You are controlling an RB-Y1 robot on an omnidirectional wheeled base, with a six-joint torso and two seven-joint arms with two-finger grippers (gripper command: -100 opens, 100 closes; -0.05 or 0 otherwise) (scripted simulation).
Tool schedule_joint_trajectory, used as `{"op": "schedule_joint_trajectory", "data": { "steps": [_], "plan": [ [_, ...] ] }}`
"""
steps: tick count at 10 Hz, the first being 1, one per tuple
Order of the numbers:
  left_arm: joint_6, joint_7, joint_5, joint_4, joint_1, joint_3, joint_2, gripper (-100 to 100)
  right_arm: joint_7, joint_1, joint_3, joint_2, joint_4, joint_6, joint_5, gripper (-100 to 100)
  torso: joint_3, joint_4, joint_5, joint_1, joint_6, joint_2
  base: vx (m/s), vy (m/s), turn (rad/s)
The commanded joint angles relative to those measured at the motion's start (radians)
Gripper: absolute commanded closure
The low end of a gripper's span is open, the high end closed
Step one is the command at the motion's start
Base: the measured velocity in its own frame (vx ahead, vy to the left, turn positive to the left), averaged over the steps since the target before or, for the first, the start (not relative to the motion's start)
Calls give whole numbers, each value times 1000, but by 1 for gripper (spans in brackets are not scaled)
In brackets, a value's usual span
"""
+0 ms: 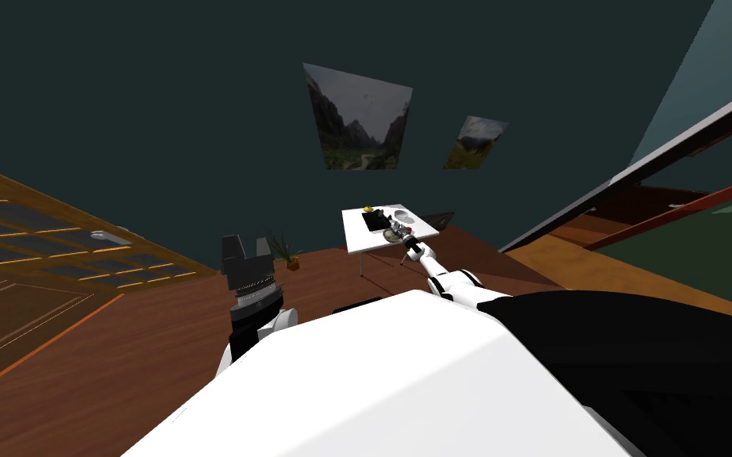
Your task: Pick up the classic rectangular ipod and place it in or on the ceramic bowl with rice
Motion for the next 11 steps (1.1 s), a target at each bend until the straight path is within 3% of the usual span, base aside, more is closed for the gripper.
{"op": "schedule_joint_trajectory", "data": {
  "steps": [1, 2, 3, 5, 10, 11],
  "plan": [
    [0, 0, 0, 0, 0, 0, 0, 0, 0, 0, 0, 0, 0, 0, 0, -100, 0, 0, 0, 0, 0, 0, 0, 0, 0],
    [0, 0, 0, 0, 0, 0, 0, 0, 0, 0, 0, 0, 0, 0, 0, 0, 0, 0, 0, 0, 0, 0, 0, 0, 0],
    [0, 0, 0, 0, 0, 0, 0, 0, 3, -26, 10, -43, 46, 7, -45, -100, 1, 1, 0, 1, -1, 1, -65, -7, 242],
    [0, 0, 0, 0, 0, 0, 0, 0, 3, -26, 10, -43, 46, 7, -45, -100, 4, 2, 1, 1, -2, 6, -72, -9, 103],
    [0, 0, 0, 0, 0, 0, 0, 0, 11, -94, 35, -150, 158, 21, -158, -100, 5, 2, 1, 3, -1, 8, -92, 18, 196],
    [0, 0, 0, 0, 0, 0, 0, 0, 11, -94, 35, -150, 156, 21, -158, -100, 5, 3, 1, 4, -2, 8, -63, 17, 64]
  ]
}}
